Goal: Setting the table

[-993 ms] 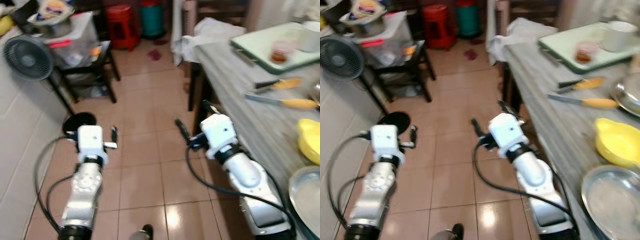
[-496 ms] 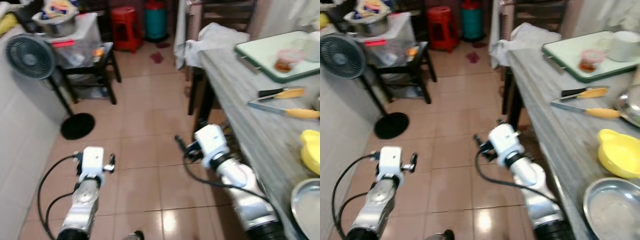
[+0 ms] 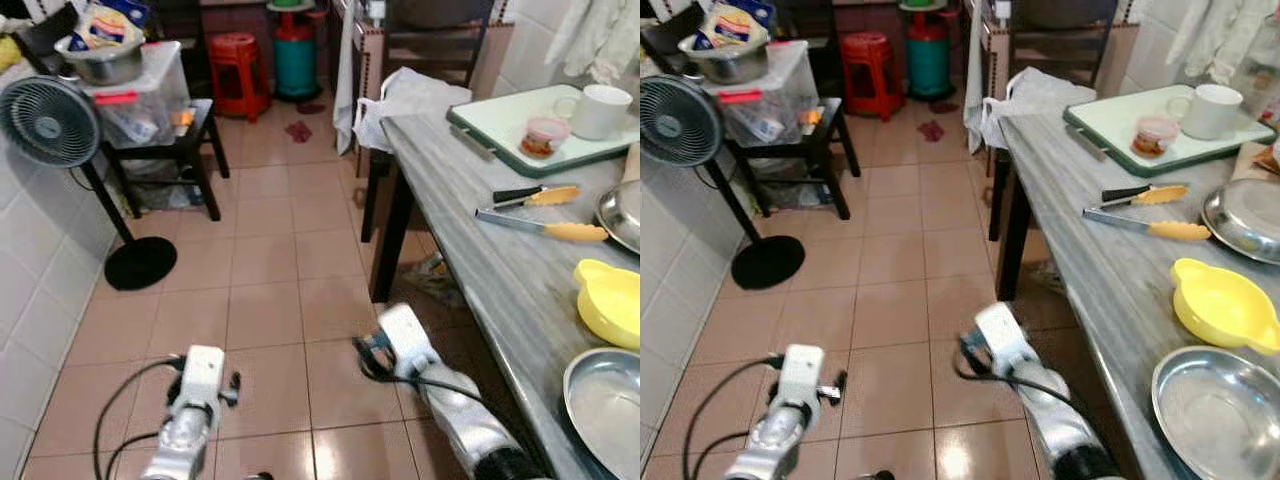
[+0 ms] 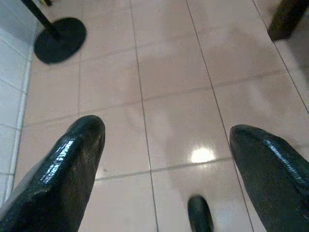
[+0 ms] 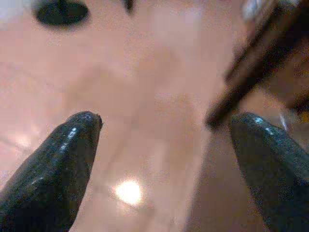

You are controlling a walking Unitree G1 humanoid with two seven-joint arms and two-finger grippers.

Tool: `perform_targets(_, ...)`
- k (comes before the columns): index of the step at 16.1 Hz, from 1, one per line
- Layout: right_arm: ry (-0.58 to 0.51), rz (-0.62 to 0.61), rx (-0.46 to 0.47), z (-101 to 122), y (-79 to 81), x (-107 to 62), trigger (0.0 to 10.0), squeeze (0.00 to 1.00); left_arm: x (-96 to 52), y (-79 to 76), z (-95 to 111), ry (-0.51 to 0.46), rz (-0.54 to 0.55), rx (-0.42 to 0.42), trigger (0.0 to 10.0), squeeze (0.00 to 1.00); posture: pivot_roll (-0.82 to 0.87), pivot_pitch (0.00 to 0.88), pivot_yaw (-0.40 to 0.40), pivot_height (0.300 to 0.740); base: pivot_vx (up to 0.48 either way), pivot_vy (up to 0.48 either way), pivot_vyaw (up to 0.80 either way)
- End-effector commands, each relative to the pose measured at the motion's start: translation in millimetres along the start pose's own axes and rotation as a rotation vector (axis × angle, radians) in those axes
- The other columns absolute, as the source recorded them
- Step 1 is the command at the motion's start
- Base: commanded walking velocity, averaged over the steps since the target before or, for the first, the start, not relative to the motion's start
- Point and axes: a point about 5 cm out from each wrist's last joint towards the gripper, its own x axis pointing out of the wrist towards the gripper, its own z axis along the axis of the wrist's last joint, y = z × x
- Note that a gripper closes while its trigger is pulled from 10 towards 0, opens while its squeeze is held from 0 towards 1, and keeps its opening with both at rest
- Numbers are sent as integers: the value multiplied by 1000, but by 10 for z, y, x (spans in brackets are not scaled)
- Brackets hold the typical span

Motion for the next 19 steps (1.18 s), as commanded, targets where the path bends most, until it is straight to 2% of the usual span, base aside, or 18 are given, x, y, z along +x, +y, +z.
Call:
perform_targets(1, 76, -28, 14, -159, -12, -18, 10000, 0, -6, 1, -77, 38, -24, 36, 10000, 0, 27, 16, 16, 740, 0, 0, 0)
perform_targets(4, 204, -63, 35, -418, -50, -99, 10000, 0, -31, -67, -234, 139, -93, 59, 10000, 0, 11, 15, 26, 740, 0, 0, 0)
perform_targets(6, 240, -96, 66, -484, -70, -125, 10000, 0, -40, -75, -274, 170, -104, 79, 10000, 0, 4, 14, 27, 740, 0, 0, 0)
perform_targets(8, 309, -160, 128, -610, -69, -180, 10000, 0, -78, -76, -386, 232, -116, 85, 10000, 0, -11, 11, 37, 740, 0, 0, 0)
perform_targets(10, 349, -218, 238, -728, -63, -248, 10000, 0, -118, -61, -480, 273, -129, 110, 10000, 0, -24, 9, 52, 740, 0, 0, 0)
perform_targets(12, 380, -252, 270, -817, -51, -305, 10000, 0, -140, -43, -529, 291, -132, 121, 10000, 0, -22, 8, 50, 740, 0, 0, 0)
perform_targets(16, 471, -178, 201, -997, 60, -417, 10000, 0, -175, 31, -605, 323, -114, 124, 10000, 0, -14, 12, 49, 740, 0, 0, 0)
perform_targets(17, 476, -173, 214, -1013, 79, -428, 10000, 0, -179, 39, -613, 325, -113, 125, 10000, 0, -10, 14, 51, 740, 0, 0, 0)
perform_targets(19, 477, -138, 195, -1024, 125, -431, 10000, 0, -191, 50, -637, 335, -112, 131, 10000, 0, -9, 16, 51, 740, 0, 480, 0)
